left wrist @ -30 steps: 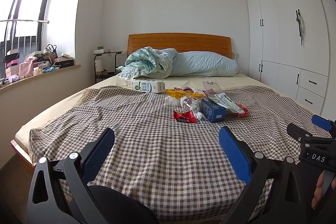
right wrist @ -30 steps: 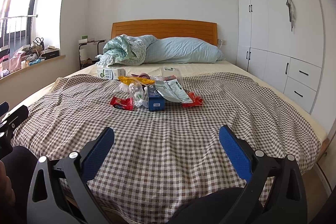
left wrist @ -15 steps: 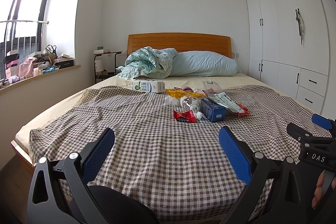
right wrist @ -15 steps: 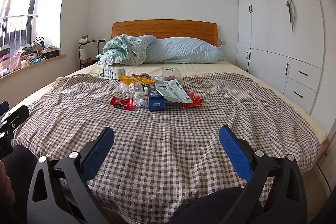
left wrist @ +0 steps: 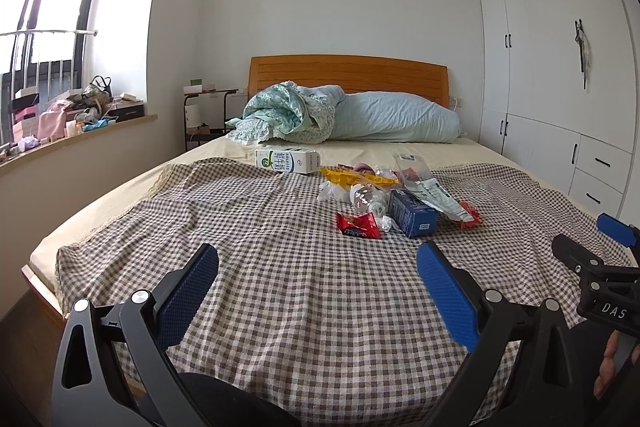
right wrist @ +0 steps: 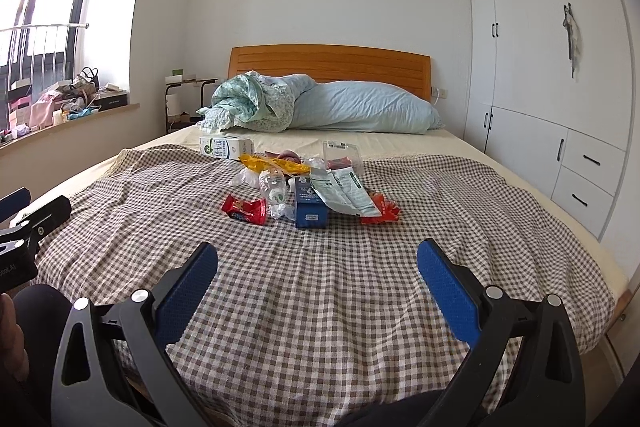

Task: Collect trash
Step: 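Grasp the white-green paper packet with the right tool while the left tool grasps the red snack wrapper, then carry the red wrapper and white packet to the trash bin with both tools, then open the right tool over the bin while the left tool releases the red wrapper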

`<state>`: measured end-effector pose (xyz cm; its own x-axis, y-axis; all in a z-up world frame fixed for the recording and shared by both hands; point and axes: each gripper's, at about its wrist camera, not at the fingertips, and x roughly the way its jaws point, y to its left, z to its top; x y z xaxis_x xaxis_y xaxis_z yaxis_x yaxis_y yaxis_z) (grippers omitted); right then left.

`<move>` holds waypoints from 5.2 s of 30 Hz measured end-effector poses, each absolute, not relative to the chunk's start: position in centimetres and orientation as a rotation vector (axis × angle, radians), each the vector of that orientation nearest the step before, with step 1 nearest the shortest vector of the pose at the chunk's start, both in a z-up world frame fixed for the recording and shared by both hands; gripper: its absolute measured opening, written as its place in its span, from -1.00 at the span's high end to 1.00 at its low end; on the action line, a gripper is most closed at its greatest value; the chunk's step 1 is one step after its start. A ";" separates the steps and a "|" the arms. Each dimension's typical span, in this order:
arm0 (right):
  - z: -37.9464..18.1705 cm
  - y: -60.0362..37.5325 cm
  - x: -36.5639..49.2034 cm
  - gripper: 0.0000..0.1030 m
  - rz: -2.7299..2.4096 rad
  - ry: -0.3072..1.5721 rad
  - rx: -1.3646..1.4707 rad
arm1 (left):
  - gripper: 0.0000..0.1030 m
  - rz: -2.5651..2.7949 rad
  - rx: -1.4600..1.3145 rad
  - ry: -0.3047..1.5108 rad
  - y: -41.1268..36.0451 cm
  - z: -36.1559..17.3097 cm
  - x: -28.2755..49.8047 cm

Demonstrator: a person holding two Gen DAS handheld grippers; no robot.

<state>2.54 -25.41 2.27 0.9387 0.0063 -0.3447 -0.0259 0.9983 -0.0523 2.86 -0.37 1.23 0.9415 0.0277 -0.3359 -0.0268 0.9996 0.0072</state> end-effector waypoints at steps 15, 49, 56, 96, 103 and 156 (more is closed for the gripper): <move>0.8 -26.6 16.5 -0.86 -0.029 0.514 -0.155 | -0.86 0.041 0.003 0.515 -0.3 1.1 14.7; -4.5 -30.0 31.4 0.93 -0.070 0.614 -0.238 | 0.63 -0.067 -0.155 0.889 -1.1 -11.3 40.2; -3.7 -30.4 30.6 0.93 -0.064 0.606 -0.165 | 1.00 -0.171 -0.120 0.854 -3.2 -10.4 39.1; 6.6 -42.4 4.8 0.93 -0.265 0.426 -0.066 | 1.00 -0.449 -0.078 0.448 -17.3 5.7 14.9; 6.6 -45.5 -2.9 0.93 -0.351 0.433 -0.098 | 1.00 -0.571 -0.040 0.447 -22.9 7.2 9.7; -28.1 -59.4 -18.1 -0.02 -0.425 1.191 0.566 | 1.00 -0.880 1.000 1.212 -55.5 -23.8 -2.6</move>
<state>-18.15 -59.44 -28.05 0.3206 -0.0149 -0.9471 0.5877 0.7873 0.1865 -2.65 -55.54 -23.78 0.1499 -0.0170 -0.9886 0.9348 0.3281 0.1361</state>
